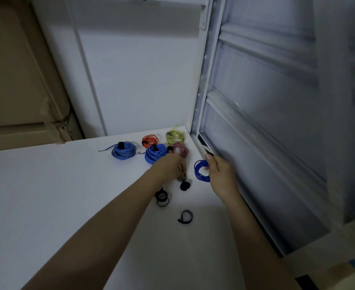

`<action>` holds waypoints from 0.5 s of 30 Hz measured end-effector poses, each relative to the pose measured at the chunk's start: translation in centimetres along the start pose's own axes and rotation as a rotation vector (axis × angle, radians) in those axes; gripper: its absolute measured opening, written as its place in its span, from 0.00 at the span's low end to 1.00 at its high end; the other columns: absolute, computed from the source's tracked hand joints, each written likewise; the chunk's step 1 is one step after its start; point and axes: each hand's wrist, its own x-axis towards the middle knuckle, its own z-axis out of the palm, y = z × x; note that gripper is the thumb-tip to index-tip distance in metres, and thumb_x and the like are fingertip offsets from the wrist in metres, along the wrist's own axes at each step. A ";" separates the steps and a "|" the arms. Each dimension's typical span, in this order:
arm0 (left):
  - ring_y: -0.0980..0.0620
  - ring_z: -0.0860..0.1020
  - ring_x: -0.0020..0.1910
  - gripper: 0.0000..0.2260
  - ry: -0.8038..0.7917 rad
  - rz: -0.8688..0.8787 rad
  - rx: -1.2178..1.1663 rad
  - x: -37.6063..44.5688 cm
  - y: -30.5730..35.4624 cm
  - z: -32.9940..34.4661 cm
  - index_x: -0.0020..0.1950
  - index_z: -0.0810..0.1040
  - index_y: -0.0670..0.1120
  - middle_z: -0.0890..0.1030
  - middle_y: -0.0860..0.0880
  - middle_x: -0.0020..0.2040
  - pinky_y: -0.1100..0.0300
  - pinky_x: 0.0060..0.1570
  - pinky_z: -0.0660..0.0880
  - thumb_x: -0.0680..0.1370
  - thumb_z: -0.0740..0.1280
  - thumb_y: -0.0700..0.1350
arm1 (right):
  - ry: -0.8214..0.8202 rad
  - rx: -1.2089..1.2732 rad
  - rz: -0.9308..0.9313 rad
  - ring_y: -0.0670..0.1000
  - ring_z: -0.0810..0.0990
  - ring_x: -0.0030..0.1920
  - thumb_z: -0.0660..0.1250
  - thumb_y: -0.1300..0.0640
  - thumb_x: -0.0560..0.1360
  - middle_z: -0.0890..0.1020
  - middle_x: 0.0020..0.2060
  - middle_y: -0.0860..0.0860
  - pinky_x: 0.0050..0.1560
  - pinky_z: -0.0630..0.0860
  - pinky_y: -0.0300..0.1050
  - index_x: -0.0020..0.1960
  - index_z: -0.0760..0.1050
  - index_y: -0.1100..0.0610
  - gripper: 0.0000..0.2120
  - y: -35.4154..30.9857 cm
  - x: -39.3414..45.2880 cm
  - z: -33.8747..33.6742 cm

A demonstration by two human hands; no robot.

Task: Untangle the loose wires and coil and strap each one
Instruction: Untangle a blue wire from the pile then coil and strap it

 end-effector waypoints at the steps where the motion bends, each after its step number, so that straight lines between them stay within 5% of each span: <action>1: 0.49 0.80 0.48 0.04 0.024 0.026 0.005 -0.1 -0.1 -0.1 0.48 0.83 0.43 0.83 0.46 0.48 0.54 0.51 0.78 0.75 0.70 0.39 | -0.002 0.017 0.003 0.42 0.75 0.38 0.58 0.51 0.81 0.78 0.37 0.43 0.38 0.70 0.37 0.47 0.74 0.51 0.08 -0.1 0.2 0.1; 7: 0.48 0.74 0.35 0.03 0.403 0.252 -0.222 -2.1 -0.2 -0.8 0.41 0.78 0.35 0.78 0.40 0.38 0.56 0.35 0.74 0.75 0.67 0.33 | -0.053 0.143 -0.015 0.41 0.73 0.34 0.59 0.50 0.81 0.77 0.34 0.46 0.37 0.69 0.35 0.39 0.75 0.52 0.15 -2.3 1.1 1.5; 9: 0.55 0.77 0.33 0.04 0.456 0.262 -0.396 -3.0 0.0 -1.1 0.42 0.79 0.39 0.78 0.48 0.37 0.61 0.30 0.76 0.75 0.67 0.32 | -0.096 0.163 -0.039 0.41 0.72 0.31 0.59 0.51 0.81 0.76 0.30 0.43 0.34 0.68 0.33 0.37 0.75 0.52 0.15 -3.0 1.0 2.2; 11: 0.60 0.78 0.32 0.10 0.485 0.257 -0.560 -4.0 0.0 -1.4 0.42 0.79 0.46 0.79 0.54 0.37 0.66 0.30 0.76 0.75 0.67 0.31 | -0.125 0.186 -0.054 0.38 0.70 0.26 0.59 0.52 0.81 0.74 0.23 0.40 0.30 0.66 0.30 0.34 0.73 0.50 0.17 -3.6 0.5 2.6; 15: 0.56 0.80 0.34 0.13 0.494 0.166 -0.789 -5.4 -0.4 -1.7 0.42 0.80 0.49 0.81 0.53 0.36 0.57 0.37 0.81 0.75 0.66 0.31 | -0.213 0.234 -0.110 0.36 0.70 0.24 0.59 0.54 0.82 0.73 0.20 0.38 0.28 0.64 0.26 0.33 0.73 0.48 0.18 -4.6 -0.4 2.6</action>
